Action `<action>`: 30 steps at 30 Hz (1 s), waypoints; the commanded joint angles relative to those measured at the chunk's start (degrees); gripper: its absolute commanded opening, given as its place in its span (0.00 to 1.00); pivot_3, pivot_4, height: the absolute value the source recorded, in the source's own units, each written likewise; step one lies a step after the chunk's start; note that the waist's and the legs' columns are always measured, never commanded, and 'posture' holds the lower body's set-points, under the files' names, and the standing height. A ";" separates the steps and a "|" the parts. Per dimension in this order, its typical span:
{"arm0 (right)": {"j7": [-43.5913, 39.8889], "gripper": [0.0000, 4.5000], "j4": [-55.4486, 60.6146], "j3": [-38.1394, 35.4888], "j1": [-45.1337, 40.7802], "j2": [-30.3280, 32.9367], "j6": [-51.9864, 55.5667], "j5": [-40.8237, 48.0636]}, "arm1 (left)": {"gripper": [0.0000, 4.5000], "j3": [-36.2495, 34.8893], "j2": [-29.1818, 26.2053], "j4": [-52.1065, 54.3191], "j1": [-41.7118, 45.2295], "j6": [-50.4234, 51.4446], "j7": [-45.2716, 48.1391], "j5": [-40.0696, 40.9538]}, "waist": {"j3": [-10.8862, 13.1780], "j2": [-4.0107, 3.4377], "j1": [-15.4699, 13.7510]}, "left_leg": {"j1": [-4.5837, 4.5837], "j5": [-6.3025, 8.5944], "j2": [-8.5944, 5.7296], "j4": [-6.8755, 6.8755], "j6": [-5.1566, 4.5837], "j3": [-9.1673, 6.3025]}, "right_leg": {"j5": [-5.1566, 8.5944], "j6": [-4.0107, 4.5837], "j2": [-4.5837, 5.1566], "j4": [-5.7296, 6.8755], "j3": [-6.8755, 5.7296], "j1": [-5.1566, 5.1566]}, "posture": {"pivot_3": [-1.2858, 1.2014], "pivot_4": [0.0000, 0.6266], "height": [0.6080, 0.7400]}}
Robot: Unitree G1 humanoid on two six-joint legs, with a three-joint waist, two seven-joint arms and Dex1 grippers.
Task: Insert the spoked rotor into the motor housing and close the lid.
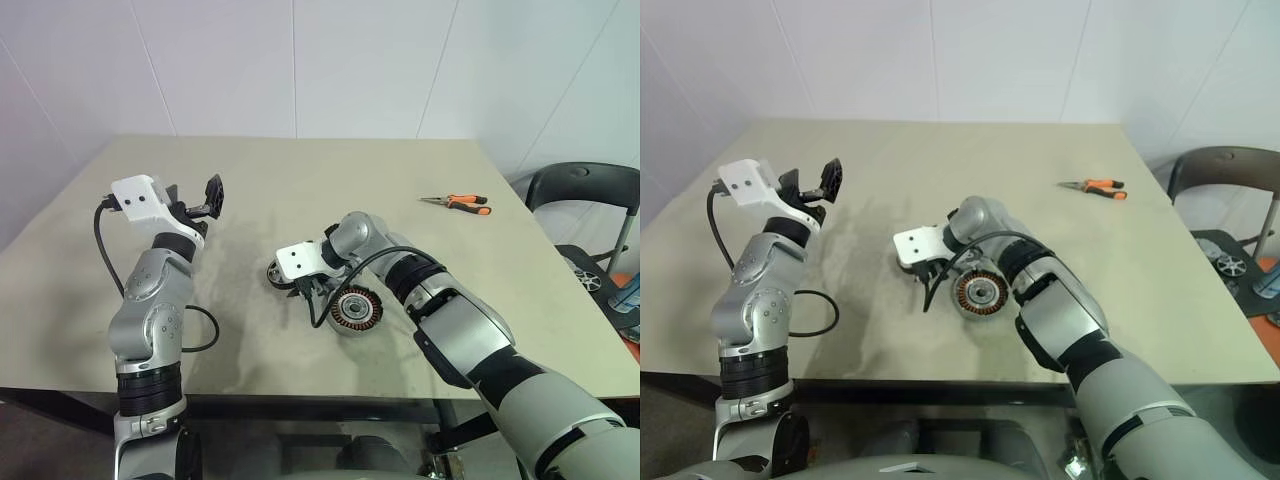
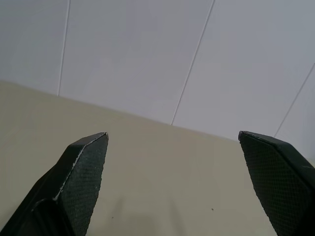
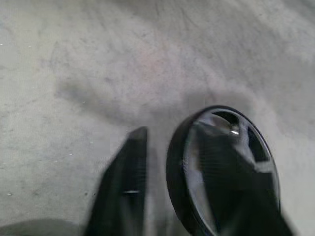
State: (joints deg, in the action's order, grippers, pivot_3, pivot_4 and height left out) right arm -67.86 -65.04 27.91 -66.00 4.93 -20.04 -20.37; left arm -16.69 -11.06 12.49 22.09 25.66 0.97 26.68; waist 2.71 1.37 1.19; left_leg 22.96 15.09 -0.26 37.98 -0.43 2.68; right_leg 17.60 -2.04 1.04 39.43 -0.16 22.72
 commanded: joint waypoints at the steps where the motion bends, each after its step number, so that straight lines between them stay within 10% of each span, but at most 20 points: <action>1: 1.02 0.24 1.25 -0.43 -1.37 -0.26 -0.39 -0.09 | 1.00 -0.54 -0.15 2.38 0.35 -0.74 -0.12 0.09 | 0.00 0.00 0.00 | 0.00 0.00 0.00 0.00 0.00 0.00 | 0.00 0.00 0.00 0.00 0.00 0.00 | 0.52 0.00 1.00; 14: 0.76 0.24 1.53 -0.72 -1.33 0.82 -0.07 -0.38 | 1.00 -0.14 -0.90 2.98 -0.12 1.41 3.17 3.29 | 0.00 0.00 0.00 | 0.00 0.00 0.00 0.00 0.00 0.00 | 0.00 0.00 0.00 0.00 0.00 0.00 | 0.52 0.00 1.00; 30: -4.72 0.24 6.75 -1.74 0.72 0.33 3.55 2.76 | 1.00 -0.88 -16.24 3.22 -8.20 9.09 24.27 12.33 | 0.03 -0.06 1.37 | -0.04 -0.02 0.01 -0.07 0.06 0.00 | 0.01 0.02 0.00 0.00 0.00 0.02 | 0.52 0.00 1.00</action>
State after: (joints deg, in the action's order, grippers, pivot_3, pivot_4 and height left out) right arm -72.56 -60.61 27.53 -64.40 5.40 -16.62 -18.92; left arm -16.77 -26.72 15.57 12.27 35.33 24.92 38.55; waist 2.75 1.31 2.56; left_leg 22.92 15.06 -0.26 37.91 -0.36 2.67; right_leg 17.61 -2.01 1.05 39.43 -0.16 22.72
